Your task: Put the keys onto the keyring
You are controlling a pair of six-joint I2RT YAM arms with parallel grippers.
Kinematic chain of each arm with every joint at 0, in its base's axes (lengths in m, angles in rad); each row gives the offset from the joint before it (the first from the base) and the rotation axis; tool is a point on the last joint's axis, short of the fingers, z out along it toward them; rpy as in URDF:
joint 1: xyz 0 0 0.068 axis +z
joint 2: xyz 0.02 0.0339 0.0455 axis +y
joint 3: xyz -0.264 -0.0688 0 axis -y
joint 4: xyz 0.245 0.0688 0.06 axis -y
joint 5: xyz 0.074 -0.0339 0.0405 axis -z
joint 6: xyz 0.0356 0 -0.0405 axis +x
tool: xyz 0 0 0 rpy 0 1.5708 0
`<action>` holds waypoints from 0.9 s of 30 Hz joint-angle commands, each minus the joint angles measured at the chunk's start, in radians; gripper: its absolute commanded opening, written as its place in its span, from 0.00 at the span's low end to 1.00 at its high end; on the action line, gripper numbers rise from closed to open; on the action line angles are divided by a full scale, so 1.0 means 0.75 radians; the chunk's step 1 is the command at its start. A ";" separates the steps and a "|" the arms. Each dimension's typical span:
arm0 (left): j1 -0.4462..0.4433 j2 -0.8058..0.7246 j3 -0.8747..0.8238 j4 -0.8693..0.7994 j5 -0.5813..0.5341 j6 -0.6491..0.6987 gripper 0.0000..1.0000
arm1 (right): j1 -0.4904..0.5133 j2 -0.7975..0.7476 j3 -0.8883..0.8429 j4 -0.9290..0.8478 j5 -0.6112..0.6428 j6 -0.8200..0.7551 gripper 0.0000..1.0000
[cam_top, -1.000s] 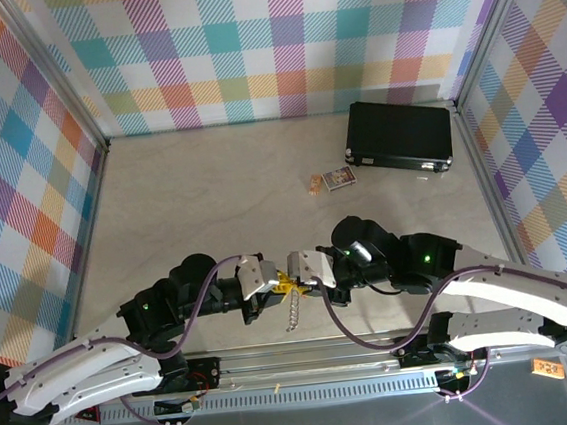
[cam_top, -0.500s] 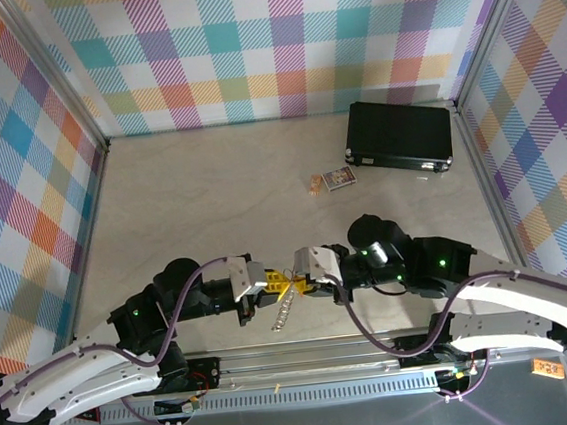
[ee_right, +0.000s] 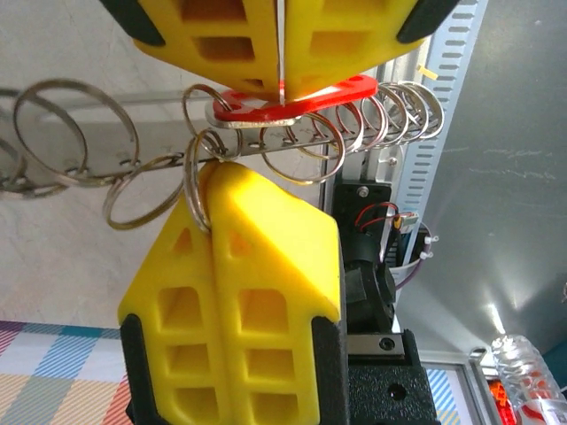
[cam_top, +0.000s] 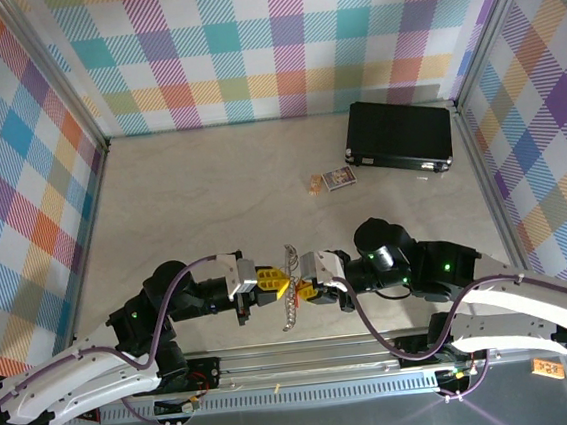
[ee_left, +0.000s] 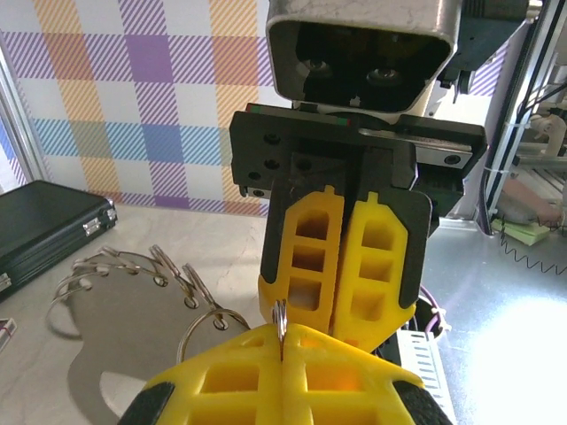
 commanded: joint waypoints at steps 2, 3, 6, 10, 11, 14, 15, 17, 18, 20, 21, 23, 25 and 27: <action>0.003 -0.023 -0.011 0.109 0.048 -0.022 0.00 | 0.011 -0.025 -0.016 0.047 -0.018 0.016 0.10; 0.003 -0.025 -0.010 0.108 0.054 -0.022 0.00 | 0.011 -0.025 -0.014 0.042 -0.015 0.017 0.13; 0.002 -0.039 -0.008 0.096 0.061 -0.017 0.00 | 0.009 -0.049 -0.025 0.033 0.003 0.036 0.27; 0.003 -0.052 -0.006 0.081 0.074 -0.008 0.00 | 0.009 -0.095 -0.044 0.040 -0.003 0.059 0.34; 0.003 -0.052 -0.005 0.076 0.079 -0.007 0.00 | 0.011 -0.107 -0.045 0.047 -0.010 0.063 0.35; 0.002 -0.048 0.006 0.056 0.110 0.006 0.00 | 0.009 -0.125 -0.049 0.087 -0.039 0.070 0.35; 0.003 -0.046 0.009 0.053 0.120 0.005 0.00 | 0.010 -0.125 -0.047 0.098 -0.044 0.070 0.35; 0.003 -0.043 0.017 0.051 0.133 0.007 0.00 | 0.008 -0.117 -0.029 0.110 -0.063 0.061 0.34; 0.003 -0.041 0.019 0.047 0.137 0.008 0.00 | 0.009 -0.113 -0.023 0.118 -0.076 0.057 0.34; 0.003 -0.038 0.026 0.040 0.144 0.015 0.00 | 0.009 -0.099 -0.012 0.136 -0.106 0.051 0.34; 0.003 -0.037 0.029 0.038 0.147 0.016 0.00 | 0.009 -0.085 -0.005 0.137 -0.108 0.048 0.33; 0.003 -0.036 0.031 0.038 0.161 0.015 0.00 | 0.009 -0.063 0.010 0.135 -0.106 0.045 0.33; 0.003 -0.034 0.031 0.036 0.173 0.015 0.00 | 0.008 -0.061 0.003 0.155 -0.110 0.051 0.33; 0.003 -0.032 0.027 0.031 0.179 0.015 0.00 | 0.009 -0.062 -0.012 0.187 -0.123 0.061 0.33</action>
